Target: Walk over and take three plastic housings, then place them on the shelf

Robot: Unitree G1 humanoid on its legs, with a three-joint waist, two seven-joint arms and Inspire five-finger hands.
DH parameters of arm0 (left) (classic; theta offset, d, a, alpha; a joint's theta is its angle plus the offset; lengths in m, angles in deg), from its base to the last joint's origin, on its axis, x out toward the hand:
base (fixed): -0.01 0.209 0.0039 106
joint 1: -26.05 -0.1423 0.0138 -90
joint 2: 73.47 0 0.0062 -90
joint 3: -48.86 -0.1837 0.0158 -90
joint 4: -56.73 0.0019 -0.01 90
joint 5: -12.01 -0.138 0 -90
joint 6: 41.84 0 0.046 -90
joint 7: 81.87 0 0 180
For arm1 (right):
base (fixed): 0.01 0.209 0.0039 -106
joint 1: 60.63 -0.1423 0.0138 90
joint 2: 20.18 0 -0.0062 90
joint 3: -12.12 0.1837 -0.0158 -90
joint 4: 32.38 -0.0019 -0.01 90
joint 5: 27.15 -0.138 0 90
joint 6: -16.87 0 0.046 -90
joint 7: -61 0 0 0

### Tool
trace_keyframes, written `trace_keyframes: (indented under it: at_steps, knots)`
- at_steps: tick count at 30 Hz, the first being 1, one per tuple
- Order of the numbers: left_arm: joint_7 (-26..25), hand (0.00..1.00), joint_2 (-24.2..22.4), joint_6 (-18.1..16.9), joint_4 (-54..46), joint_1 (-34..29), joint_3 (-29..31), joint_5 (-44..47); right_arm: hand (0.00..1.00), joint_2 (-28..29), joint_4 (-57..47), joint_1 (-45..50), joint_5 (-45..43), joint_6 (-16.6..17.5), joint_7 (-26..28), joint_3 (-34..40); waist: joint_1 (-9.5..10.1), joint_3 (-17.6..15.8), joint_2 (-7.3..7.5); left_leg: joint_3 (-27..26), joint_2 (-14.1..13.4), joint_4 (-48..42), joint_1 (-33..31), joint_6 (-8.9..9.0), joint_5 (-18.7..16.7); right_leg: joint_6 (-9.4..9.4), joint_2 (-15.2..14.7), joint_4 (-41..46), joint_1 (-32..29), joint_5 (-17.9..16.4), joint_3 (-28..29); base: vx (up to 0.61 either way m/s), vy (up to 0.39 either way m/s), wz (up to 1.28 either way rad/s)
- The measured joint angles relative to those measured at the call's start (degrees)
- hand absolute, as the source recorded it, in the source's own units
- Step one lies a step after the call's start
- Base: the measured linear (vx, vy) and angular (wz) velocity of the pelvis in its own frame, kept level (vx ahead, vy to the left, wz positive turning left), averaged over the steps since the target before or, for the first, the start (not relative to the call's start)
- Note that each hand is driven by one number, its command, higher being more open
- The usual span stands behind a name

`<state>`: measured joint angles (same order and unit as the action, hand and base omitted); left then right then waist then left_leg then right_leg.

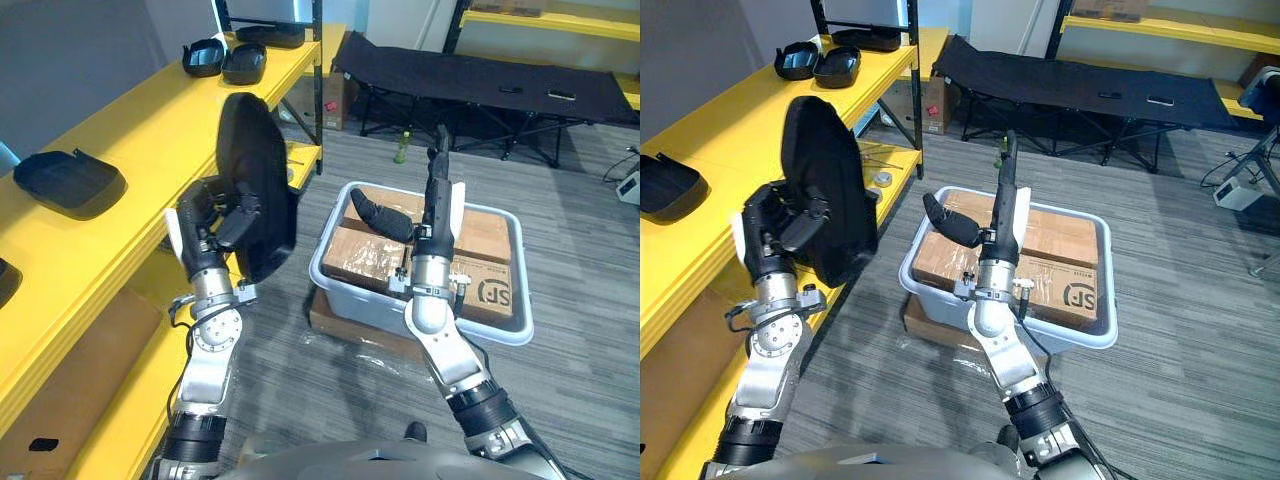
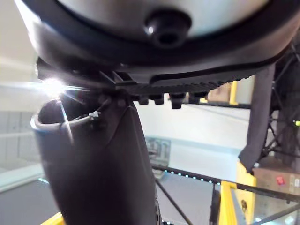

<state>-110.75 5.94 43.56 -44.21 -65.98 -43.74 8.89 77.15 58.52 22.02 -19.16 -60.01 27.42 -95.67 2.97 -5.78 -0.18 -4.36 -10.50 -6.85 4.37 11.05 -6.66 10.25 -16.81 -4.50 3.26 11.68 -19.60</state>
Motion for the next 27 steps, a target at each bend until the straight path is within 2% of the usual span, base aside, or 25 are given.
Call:
trace_keyframes:
  at_steps: [3,6,10,14,19,22,27]
  knots:
    - [-1.8,0.00,-0.5,0.0,-1.1,-0.4,0.3,-2.1,1.00,0.3,-2.1,2.2,-0.6,0.1,2.7,0.3,-0.06,0.0,0.01,-0.1,0.0,0.0,0.0,-0.07,-0.1,0.00,0.0,0.0,-0.1,0.0,0.0,0.00,0.000,0.00]
    - [-2.9,0.00,-1.1,0.0,-1.1,-0.4,0.9,-2.0,1.00,0.5,-4.1,4.6,-5.4,0.9,6.7,0.7,-0.28,0.0,0.03,-0.3,0.0,-0.1,0.0,-0.13,-0.2,0.00,0.0,0.0,-0.2,0.0,0.0,0.00,0.000,0.00]
    - [-2.6,0.00,-1.1,-0.6,-1.1,-0.4,2.2,0.9,1.00,0.5,-4.1,7.5,-9.0,1.6,11.4,2.1,-0.41,0.0,0.03,-0.5,0.0,0.0,0.0,-0.16,-0.3,-0.08,0.0,0.0,-0.3,-0.1,0.1,0.00,0.000,0.00]
    - [0.2,0.00,-1.2,-3.9,-3.6,-3.0,4.3,8.1,1.00,0.7,-4.1,10.5,-11.3,1.6,17.2,4.8,-0.97,0.0,0.03,-0.8,0.0,0.0,0.0,-0.19,-0.4,-0.09,0.0,0.0,-0.6,-0.1,0.4,0.00,0.013,-0.03]
    - [7.6,0.00,-2.4,-10.3,-8.2,-5.9,5.8,16.0,1.00,0.5,-4.1,12.8,-11.8,1.6,24.1,7.9,-1.25,0.0,0.04,-0.8,0.0,-0.1,0.0,-0.22,-0.4,-0.08,0.0,0.0,-0.6,-0.1,0.4,0.00,0.000,0.00]
    - [11.5,0.00,-2.5,-12.0,-11.1,-7.5,5.7,17.0,1.00,0.5,-4.3,13.1,-13.2,1.6,26.6,8.1,-1.34,0.0,0.04,-0.8,0.0,-0.1,0.0,-0.25,-0.5,-0.09,0.0,0.0,-0.5,-0.1,0.4,0.00,0.000,0.00]
    - [14.4,0.00,-2.4,-12.5,-12.3,-7.9,5.7,16.7,1.00,-0.6,-5.8,13.1,-14.5,1.6,28.8,8.2,-1.09,0.0,0.03,-0.8,0.0,0.0,-0.2,-0.33,-0.5,-0.20,0.0,0.0,-0.5,-0.2,0.3,0.00,0.000,0.00]
